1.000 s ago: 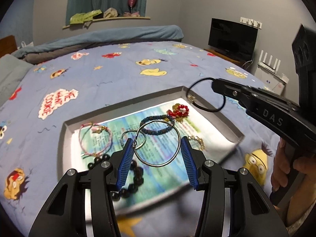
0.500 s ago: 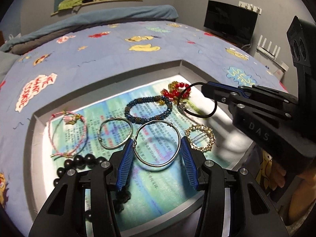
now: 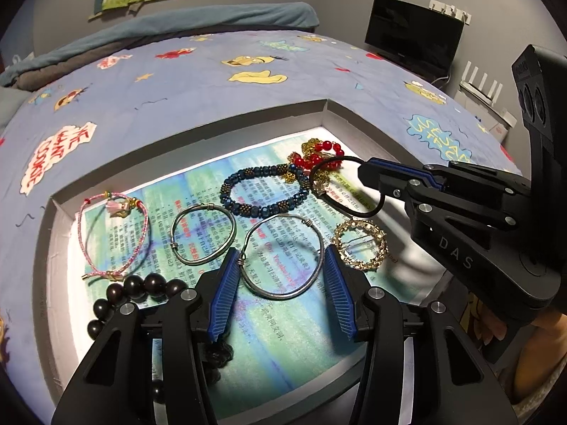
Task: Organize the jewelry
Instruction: 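Lower both pieces onto the paper and open both tools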
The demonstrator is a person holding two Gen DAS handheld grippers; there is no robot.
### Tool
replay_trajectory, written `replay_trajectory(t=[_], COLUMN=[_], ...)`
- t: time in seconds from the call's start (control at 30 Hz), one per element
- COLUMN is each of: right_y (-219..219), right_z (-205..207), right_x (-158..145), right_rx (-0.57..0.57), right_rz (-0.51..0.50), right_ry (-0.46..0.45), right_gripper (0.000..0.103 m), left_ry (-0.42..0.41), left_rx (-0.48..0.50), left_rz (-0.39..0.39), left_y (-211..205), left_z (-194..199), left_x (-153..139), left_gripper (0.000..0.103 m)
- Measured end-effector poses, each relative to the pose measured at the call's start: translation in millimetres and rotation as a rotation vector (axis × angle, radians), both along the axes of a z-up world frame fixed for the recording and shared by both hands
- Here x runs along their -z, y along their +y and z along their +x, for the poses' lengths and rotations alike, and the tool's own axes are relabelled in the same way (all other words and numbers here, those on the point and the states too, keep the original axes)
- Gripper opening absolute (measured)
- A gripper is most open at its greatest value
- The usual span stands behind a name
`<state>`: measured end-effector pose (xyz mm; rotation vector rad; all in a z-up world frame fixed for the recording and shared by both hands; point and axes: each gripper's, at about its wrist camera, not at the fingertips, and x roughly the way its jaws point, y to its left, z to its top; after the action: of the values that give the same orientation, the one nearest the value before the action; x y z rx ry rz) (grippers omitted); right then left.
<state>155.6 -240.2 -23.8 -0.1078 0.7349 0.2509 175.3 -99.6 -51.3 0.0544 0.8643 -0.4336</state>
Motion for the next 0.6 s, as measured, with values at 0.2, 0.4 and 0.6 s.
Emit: replay_trajectory(t=[0.2,0.4,0.6], right_y=[-3.5,-7.0,-12.1], right_z=[-0.5,-2.8,-9.0], right_x=[1.1,-2.8,-10.7], right_rx=[0.008,0.018,0.026], right_rz=[0.012,0.040,0.065], right_ry=[0.004,-0.021,-0.060], right_gripper=[0.004,0.009,0.020], left_ry=[-0.002,-0.016,-0.123], left_rx=[-0.006,-0.018,-0.065], left_rz=[0.003,-0.016,0.004], left_y=[0.3,4.3,12.5], left_z=[0.4,-1.2,-13.5], left_x=[1.0,-2.2,-19.7], left_gripper=[0.054,0.054,0.057])
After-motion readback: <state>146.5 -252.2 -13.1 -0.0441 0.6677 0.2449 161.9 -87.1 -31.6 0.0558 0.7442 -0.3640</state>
